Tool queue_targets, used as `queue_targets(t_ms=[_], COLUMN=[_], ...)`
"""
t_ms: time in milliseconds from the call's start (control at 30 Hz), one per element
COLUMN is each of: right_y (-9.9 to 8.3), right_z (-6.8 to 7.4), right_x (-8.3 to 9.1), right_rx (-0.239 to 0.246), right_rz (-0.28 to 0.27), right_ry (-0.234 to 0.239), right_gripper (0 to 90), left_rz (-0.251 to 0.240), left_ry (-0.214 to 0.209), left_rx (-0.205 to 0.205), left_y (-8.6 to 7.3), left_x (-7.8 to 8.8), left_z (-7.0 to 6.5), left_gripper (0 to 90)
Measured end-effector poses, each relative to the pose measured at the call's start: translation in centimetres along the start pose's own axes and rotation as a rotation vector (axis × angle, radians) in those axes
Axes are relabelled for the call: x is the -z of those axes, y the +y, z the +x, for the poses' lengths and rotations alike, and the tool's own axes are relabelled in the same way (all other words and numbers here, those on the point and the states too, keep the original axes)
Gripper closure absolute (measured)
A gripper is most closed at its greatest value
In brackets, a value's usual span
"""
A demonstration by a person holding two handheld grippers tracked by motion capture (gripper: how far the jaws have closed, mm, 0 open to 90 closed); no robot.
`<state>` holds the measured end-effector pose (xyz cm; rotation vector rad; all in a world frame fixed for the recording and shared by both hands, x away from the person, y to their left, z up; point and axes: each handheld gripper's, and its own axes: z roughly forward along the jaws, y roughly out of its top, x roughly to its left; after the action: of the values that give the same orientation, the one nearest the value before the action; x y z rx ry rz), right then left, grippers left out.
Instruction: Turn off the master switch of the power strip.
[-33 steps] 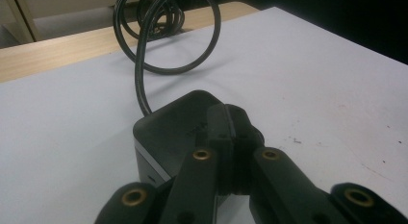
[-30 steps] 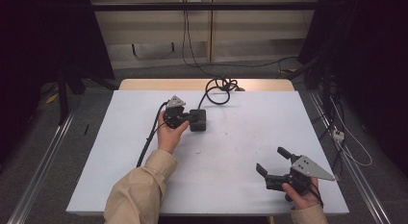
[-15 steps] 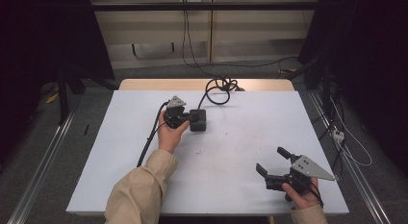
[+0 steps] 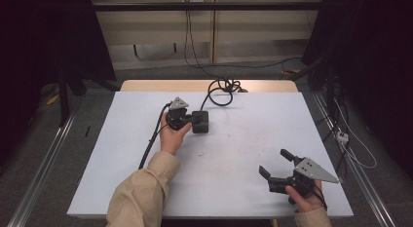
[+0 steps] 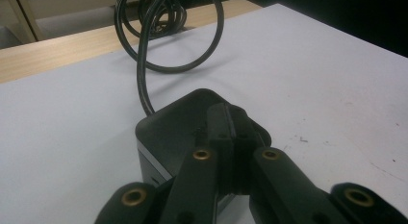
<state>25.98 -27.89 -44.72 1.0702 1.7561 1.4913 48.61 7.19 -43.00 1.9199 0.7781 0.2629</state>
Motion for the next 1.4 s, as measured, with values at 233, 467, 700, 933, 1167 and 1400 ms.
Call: queue_targets(t_ms=[233, 467, 700, 933, 1167, 1400], right_y=[-0.01, -0.03, 0.0, -0.01, -0.02, 0.02], right_z=[0.06, 0.12, 0.15, 0.14, 0.19, 0.2], right_x=[-0.02, -0.04, -0.04, -0.04, -0.09, -0.07], right_rx=[-0.001, 0.002, 0.002, 0.002, -0.001, 0.001], right_rz=[0.001, 0.002, 0.0, 0.0, 0.001, -0.002], right_ry=[0.001, 0.003, 0.005, 0.004, 0.004, 0.004], right_gripper=[2.1, 2.1, 2.1, 2.1, 2.1, 2.1], left_rz=[0.003, 0.002, -0.001, 0.005, 0.015, 0.023], left_ry=[0.004, 0.007, 0.011, 0.02, 0.028, 0.039], left_rx=[-0.013, -0.013, -0.008, -0.029, -0.036, -0.052], left_y=[0.01, 0.0, -0.03, 0.04, 0.17, 0.27], left_x=[0.01, -0.01, -0.01, -0.01, -0.03, -0.02], left_z=[-0.04, -0.07, -0.04, -0.14, -0.37, -0.47], left_gripper=[90.0, 90.0, 90.0, 90.0, 90.0, 90.0])
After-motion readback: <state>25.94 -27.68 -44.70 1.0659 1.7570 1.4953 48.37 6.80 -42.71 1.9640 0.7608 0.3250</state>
